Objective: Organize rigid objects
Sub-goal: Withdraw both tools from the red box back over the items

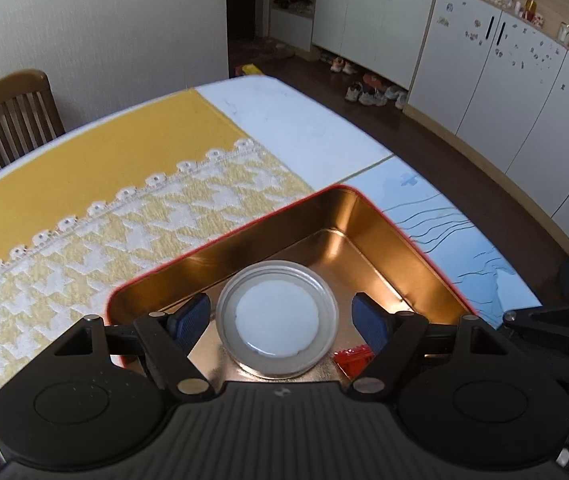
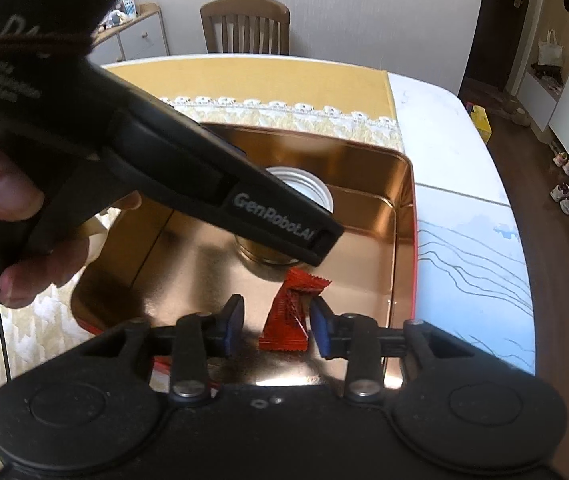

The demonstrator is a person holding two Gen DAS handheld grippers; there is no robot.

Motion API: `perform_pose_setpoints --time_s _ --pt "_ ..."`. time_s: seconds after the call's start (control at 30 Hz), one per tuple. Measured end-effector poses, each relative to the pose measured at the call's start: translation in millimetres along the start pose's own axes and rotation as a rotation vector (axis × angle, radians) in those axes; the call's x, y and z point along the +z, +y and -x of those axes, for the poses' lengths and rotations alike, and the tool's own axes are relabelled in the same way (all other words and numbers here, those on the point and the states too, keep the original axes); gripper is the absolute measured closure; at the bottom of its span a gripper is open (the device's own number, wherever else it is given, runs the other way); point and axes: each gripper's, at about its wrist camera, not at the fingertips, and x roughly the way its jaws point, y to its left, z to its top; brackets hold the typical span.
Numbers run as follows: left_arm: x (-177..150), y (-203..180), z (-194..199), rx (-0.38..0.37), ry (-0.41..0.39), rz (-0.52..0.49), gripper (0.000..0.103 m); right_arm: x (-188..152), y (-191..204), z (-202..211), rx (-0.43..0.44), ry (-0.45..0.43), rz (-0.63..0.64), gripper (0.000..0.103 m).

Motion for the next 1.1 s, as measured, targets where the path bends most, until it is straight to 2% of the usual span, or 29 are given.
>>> perform_pose_setpoints --time_s 0.3,0.5,0.77,0.83,1.1 --pt "-8.6 7.6 45.9 0.006 -0.083 0.021 0.025 0.3 4.9 23.1 0.003 -0.058 -0.045 0.057" --pt "-18.5 18.1 79.5 -0.001 -0.136 0.046 0.025 4.1 10.7 35.5 -0.006 -0.091 -0.040 0.045" --pt "-39.2 44.6 120.4 0.020 -0.181 0.086 0.024 10.9 21.2 47.8 -0.001 -0.134 -0.056 0.037" --pt "-46.0 53.1 129.9 0.041 -0.195 0.106 0.021 11.2 26.7 51.2 0.001 -0.144 -0.063 0.029" --pt "-69.2 85.0 162.0 0.074 -0.237 0.147 0.020 13.2 55.0 60.0 0.003 -0.174 -0.075 0.018"
